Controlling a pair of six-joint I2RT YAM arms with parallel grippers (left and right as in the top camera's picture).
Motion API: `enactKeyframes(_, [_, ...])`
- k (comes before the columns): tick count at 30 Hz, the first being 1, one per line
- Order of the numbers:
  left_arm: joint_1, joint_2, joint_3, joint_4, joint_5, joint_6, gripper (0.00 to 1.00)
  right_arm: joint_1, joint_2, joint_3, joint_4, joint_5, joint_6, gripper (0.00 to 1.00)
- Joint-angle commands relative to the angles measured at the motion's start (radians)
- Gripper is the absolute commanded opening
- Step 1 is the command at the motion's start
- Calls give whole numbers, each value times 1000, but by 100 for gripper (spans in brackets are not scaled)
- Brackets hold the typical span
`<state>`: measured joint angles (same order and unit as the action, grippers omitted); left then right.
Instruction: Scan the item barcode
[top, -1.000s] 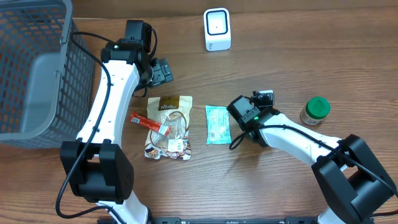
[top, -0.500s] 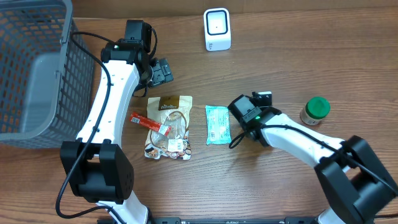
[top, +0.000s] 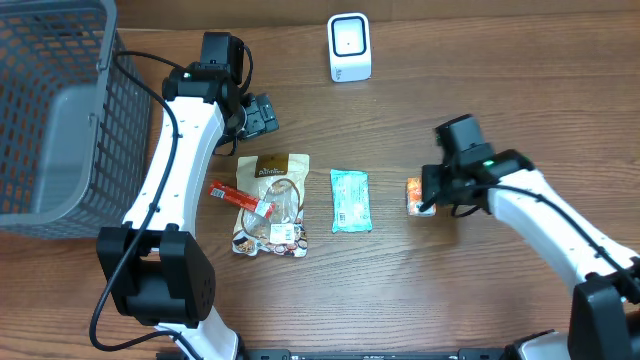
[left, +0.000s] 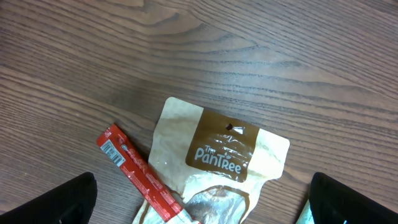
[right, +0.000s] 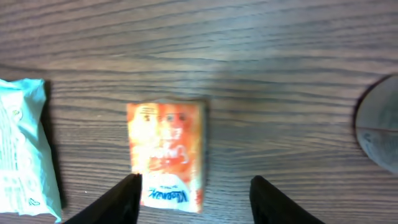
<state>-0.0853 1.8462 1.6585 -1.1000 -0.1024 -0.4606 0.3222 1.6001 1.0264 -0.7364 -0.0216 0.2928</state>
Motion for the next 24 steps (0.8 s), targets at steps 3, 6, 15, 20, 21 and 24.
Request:
enactKeyframes(3, [0, -16, 12, 1, -10, 11, 100, -42, 1, 13, -10, -85, -39, 47])
enactKeyframes(6, [0, -16, 12, 0, -10, 11, 100, -43, 1, 11, -17, -85, -40, 43])
enactKeyframes(15, [0, -16, 12, 0, -10, 11, 100, -43, 24, -44, 28, -85, -39, 34])
enactKeyframes(20, [0, -16, 12, 0, -9, 11, 100, -43, 44, -69, 67, -85, -38, 26])
enactKeyframes(21, [0, -16, 12, 0, -9, 11, 100, -43, 44, -70, 72, -85, -35, 26])
enactKeyframes(24, [0, -16, 12, 0, -10, 11, 100, -43, 46, -72, 82, -85, -32, 25])
